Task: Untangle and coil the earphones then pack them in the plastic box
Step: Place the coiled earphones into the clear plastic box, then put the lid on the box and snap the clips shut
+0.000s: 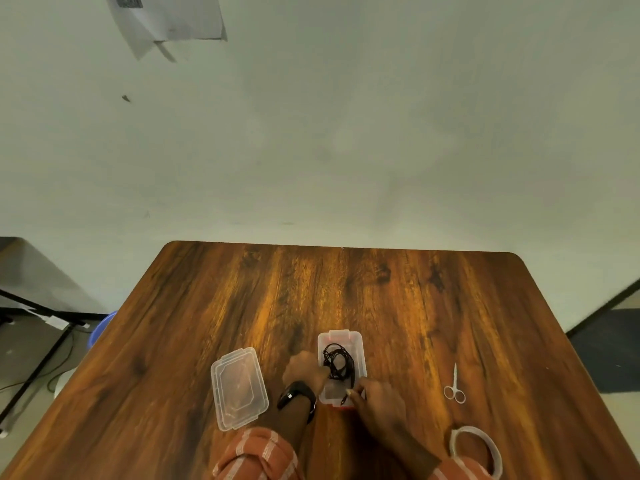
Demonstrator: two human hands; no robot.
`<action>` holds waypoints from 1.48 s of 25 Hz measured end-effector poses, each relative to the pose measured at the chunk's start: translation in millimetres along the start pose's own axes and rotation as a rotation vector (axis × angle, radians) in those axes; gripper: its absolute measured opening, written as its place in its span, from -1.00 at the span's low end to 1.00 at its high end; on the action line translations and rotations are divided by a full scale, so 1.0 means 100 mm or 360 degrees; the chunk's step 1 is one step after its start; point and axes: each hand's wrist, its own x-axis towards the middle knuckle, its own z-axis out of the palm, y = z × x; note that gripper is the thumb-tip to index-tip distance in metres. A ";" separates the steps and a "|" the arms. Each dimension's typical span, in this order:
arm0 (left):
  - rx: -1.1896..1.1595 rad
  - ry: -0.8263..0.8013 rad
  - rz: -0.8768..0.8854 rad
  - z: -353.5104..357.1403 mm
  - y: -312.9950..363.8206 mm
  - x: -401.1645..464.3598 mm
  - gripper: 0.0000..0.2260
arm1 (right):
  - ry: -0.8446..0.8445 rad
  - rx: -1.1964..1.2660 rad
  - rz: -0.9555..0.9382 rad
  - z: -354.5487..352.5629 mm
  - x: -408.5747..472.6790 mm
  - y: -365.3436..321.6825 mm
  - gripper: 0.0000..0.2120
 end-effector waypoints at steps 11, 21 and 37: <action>0.0431 0.0549 0.0129 -0.25 -0.46 -0.51 -0.59 | 0.0333 0.0528 0.0325 -0.24 -0.53 0.59 -0.96; 0.0877 0.0319 0.0323 -0.28 -1.44 -0.84 -0.69 | 0.0107 -0.0453 -0.0402 0.05 -0.49 0.16 -0.59; -0.0233 0.0674 0.0744 -1.14 -0.50 -1.07 -0.80 | 0.0149 -0.0292 -0.0114 0.00 -0.25 -0.17 -0.79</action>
